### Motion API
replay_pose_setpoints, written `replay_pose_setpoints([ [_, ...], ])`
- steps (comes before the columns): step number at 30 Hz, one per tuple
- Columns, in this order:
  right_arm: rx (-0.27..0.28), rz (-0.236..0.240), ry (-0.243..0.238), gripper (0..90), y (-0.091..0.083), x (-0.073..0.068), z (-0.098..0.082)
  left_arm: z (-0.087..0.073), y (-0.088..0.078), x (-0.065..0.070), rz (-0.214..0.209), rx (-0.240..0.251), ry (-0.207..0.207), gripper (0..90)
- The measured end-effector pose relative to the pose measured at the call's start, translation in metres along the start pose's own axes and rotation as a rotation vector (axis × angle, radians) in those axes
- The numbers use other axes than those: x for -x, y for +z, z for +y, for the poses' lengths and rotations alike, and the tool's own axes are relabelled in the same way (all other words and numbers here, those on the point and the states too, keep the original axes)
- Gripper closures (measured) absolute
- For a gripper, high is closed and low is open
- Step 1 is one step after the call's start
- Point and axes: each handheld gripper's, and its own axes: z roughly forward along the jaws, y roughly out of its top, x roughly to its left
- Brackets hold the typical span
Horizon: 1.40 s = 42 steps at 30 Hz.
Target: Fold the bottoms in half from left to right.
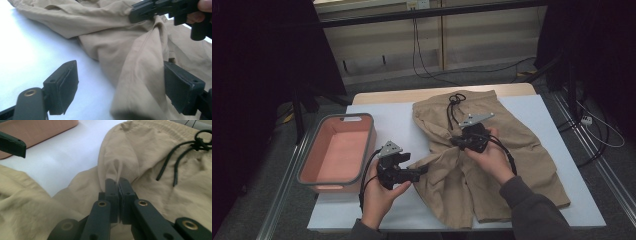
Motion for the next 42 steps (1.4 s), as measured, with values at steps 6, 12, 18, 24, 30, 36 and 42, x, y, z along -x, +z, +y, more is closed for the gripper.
replay_pose_setpoints([
  [6, 0.013, -0.012, 0.008, 87.5, -0.011, 0.008, -0.005, -0.002, -0.002, -0.008, 0.014, 0.013, -0.014, 16.3],
  [12, 0.050, -0.018, 0.030, 87.5, -0.026, 0.018, -0.006, -0.007, 0.000, -0.014, 0.032, -0.007, -0.021, 14.5],
  [18, 0.088, -0.023, 0.070, 87.5, -0.043, 0.028, -0.009, -0.009, 0.003, -0.017, 0.051, -0.025, -0.014, 14.9],
  [24, 0.111, -0.042, 0.088, 87.4, -0.059, 0.037, -0.010, -0.011, 0.004, -0.018, 0.059, -0.030, -0.018, 15.2],
  [30, 0.123, -0.068, 0.111, 87.4, -0.073, 0.050, -0.016, -0.012, 0.005, -0.018, 0.062, -0.038, -0.013, 15.6],
  [36, 0.126, -0.093, 0.137, 87.4, -0.083, 0.064, -0.027, -0.013, 0.007, -0.019, 0.061, -0.052, -0.015, 15.3],
  [42, 0.109, -0.128, 0.160, 87.4, -0.091, 0.078, -0.040, -0.014, 0.008, -0.018, 0.059, -0.055, -0.019, 15.2],
])
